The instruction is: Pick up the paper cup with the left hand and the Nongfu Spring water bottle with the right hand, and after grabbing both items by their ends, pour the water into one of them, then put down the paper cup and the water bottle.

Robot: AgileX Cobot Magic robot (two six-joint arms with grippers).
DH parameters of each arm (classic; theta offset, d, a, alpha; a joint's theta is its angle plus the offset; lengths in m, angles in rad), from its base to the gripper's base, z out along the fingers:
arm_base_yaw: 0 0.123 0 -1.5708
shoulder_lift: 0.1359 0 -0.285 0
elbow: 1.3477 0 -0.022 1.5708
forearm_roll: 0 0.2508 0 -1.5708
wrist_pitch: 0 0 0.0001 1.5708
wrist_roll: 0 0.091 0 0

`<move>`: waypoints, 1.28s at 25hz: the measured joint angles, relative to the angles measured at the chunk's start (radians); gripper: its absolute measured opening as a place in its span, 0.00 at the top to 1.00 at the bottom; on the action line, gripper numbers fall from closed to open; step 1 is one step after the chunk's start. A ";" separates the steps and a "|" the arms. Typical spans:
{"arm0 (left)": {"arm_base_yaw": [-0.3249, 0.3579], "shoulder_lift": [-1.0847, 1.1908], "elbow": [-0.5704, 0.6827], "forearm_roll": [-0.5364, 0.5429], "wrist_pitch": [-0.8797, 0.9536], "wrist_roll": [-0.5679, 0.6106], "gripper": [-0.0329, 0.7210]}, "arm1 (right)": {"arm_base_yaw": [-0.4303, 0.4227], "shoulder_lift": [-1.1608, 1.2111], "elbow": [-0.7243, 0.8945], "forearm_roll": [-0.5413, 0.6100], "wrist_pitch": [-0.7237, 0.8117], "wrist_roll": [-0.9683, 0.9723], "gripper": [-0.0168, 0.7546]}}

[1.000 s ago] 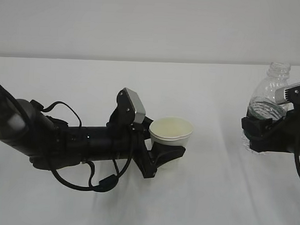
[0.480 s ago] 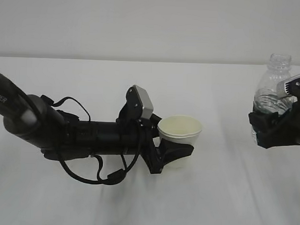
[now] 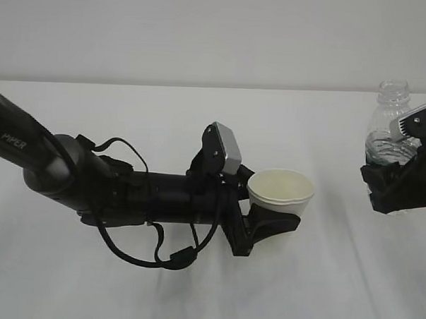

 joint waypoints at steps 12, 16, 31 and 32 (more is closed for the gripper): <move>-0.018 0.000 -0.013 0.001 0.018 0.000 0.33 | 0.000 0.000 0.000 0.000 0.008 -0.070 0.45; -0.018 0.000 -0.013 0.001 0.018 0.000 0.33 | 0.000 0.000 0.000 0.000 0.008 -0.131 0.45; -0.059 0.000 -0.013 0.010 0.018 0.000 0.33 | 0.000 0.000 0.000 0.000 0.018 -0.427 0.45; -0.066 0.000 -0.013 0.010 0.018 0.000 0.33 | 0.000 0.000 0.000 0.000 0.024 -0.453 0.45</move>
